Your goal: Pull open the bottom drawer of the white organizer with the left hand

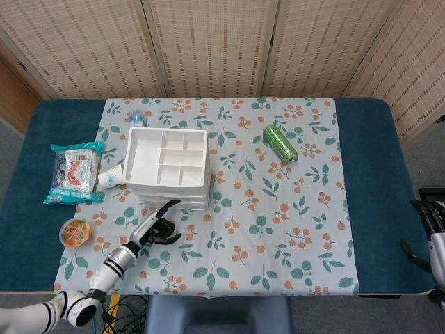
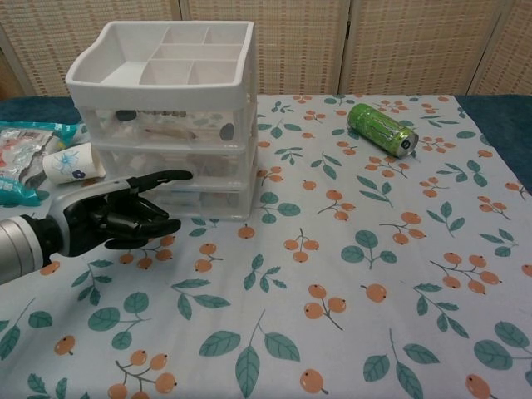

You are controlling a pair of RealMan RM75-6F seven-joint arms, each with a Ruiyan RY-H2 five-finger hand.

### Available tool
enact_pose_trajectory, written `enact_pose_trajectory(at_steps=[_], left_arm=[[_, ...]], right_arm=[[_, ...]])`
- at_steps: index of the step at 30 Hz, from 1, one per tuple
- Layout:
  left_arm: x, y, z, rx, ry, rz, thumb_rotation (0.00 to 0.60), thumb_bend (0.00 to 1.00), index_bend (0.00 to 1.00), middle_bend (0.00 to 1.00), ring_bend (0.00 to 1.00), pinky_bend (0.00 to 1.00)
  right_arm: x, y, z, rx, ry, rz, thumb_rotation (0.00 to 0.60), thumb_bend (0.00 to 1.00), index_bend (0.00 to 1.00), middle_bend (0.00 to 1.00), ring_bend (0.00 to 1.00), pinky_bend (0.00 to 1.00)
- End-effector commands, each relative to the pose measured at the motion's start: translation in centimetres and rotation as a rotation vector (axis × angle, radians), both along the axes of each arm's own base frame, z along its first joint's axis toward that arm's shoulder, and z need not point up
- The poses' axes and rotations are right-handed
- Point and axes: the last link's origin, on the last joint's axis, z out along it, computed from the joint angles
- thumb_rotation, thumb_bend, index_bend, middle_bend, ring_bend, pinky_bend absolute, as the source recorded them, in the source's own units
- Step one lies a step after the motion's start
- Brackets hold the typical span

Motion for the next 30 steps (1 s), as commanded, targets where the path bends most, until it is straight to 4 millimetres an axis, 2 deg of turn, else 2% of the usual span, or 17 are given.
enact_pose_trajectory(at_steps=[1,15,30], left_arm=[[0.06,0.08,-0.09,0.001,-0.006,0.006,0.600,0.31,0.06,0.87,1.00,1.00],[0.38,0.27,-0.57,0.002,-0.043,0.036,0.600,0.32,0.11,0.87,1.00,1.00],[0.48,-0.63,-0.88,0.008,-0.055,0.035,0.600,0.32,0.13,0.85,1.00,1.00]], right_arm=[[-0.03,-0.01,0.01,0.000,0.000,-0.001,0.600,0.28,0.12,0.18,0.16,0.17],[-0.21,-0.11,-0.11,0.004,-0.001,-0.008,0.600,0.28,0.13,0.18,0.16,0.17],[-0.52,-0.03,-0.27,0.006,-0.006,-0.017,0.600,0.28,0.13,0.18,0.16,0.17]])
